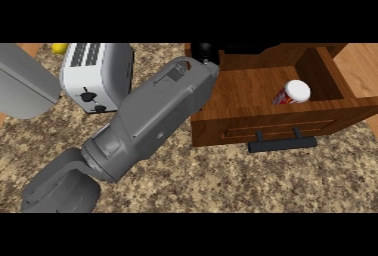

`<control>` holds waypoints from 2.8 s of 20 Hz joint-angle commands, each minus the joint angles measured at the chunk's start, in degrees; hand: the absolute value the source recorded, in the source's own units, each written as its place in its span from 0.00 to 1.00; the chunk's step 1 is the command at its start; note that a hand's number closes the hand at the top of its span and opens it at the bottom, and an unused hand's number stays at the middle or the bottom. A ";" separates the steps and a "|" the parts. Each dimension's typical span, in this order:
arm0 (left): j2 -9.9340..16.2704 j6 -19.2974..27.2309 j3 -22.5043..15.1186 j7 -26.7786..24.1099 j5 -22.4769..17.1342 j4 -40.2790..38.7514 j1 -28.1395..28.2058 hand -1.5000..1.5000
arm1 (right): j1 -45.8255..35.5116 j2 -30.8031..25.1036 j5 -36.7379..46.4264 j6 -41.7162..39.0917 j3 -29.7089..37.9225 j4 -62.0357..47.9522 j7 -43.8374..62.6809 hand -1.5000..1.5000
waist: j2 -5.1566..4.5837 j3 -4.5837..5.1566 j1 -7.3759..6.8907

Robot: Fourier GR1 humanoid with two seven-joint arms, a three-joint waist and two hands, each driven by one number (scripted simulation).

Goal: Pick up the can, place it into the drawer and close the drawer

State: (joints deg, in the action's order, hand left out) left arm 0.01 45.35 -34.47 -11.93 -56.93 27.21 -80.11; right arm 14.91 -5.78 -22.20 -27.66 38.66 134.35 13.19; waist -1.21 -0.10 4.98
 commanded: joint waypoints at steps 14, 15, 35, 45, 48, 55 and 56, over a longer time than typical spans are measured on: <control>-0.01 -1.32 0.64 -4.41 -3.65 0.30 -2.48 0.00 | -13.78 -0.07 38.39 0.54 -19.31 2.14 -6.84 0.00 | 0.31 0.10 -4.19; -0.01 1.63 -0.86 -3.74 -4.87 1.95 -1.82 0.00 | -13.38 -0.21 41.07 0.29 -20.27 1.04 -9.65 0.00 | 0.33 0.04 -3.20; 7.60 -0.12 0.06 4.19 0.70 9.42 3.14 0.00 | -38.80 -2.99 80.53 21.22 -39.85 -43.61 -19.40 0.00 | 1.05 0.09 -7.31; 14.08 3.13 -1.06 10.02 4.25 19.33 6.57 0.00 | -49.46 0.51 91.71 35.11 -40.85 -70.50 -17.09 0.00 | 1.22 0.07 -7.72; 15.73 4.64 -1.01 10.58 5.43 23.19 10.08 0.00 | -49.94 -0.52 91.65 40.99 -38.72 -77.70 -20.37 0.00 | 1.23 0.05 -7.51; 18.99 3.15 1.21 12.48 6.74 24.26 10.82 0.00 | -59.44 -1.56 95.16 51.60 -35.29 -94.28 -20.56 0.00 | 0.55 0.02 -7.45; 19.06 3.16 -0.03 12.42 7.32 26.80 12.13 0.00 | -58.47 -1.30 95.59 53.59 -35.28 -96.32 -21.07 0.00 | 0.57 0.01 -8.04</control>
State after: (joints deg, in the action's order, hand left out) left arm 17.98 48.12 -34.09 -0.48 -50.83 51.35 -69.25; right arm -42.97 -7.48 72.39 19.42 1.76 47.31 -7.19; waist 0.40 0.71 -2.82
